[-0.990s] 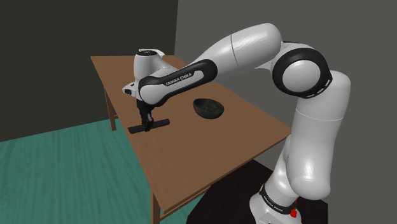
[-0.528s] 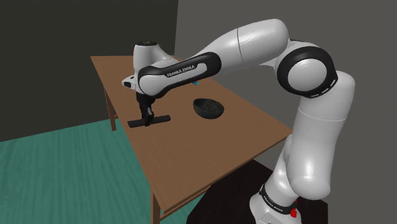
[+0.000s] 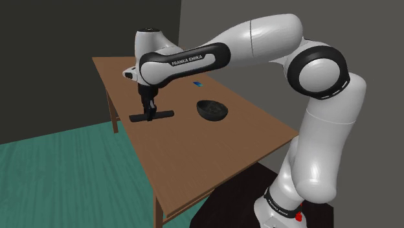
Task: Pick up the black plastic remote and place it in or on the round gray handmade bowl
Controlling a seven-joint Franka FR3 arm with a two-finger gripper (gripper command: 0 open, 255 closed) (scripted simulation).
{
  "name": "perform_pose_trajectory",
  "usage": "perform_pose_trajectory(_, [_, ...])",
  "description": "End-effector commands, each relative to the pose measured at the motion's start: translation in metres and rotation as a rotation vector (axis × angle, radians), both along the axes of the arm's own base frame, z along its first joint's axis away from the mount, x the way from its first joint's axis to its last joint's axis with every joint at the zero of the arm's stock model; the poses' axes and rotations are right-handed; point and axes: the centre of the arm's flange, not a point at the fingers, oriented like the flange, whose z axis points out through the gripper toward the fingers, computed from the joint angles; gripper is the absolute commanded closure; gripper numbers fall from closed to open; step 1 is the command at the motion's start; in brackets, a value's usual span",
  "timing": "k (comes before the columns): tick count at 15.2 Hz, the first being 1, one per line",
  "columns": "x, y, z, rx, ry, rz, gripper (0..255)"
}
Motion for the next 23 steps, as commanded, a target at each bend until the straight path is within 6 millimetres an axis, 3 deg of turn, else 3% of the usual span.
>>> perform_pose_trajectory(1, [0.000, -0.001, 0.011, 0.000, 0.000, 0.000, 255])
perform_pose_trajectory(15, [0.000, -0.001, 0.080, 0.000, 0.000, 0.000, 255])
perform_pose_trajectory(23, [-0.043, -0.097, 0.077, 0.000, 0.000, 0.000, 255])
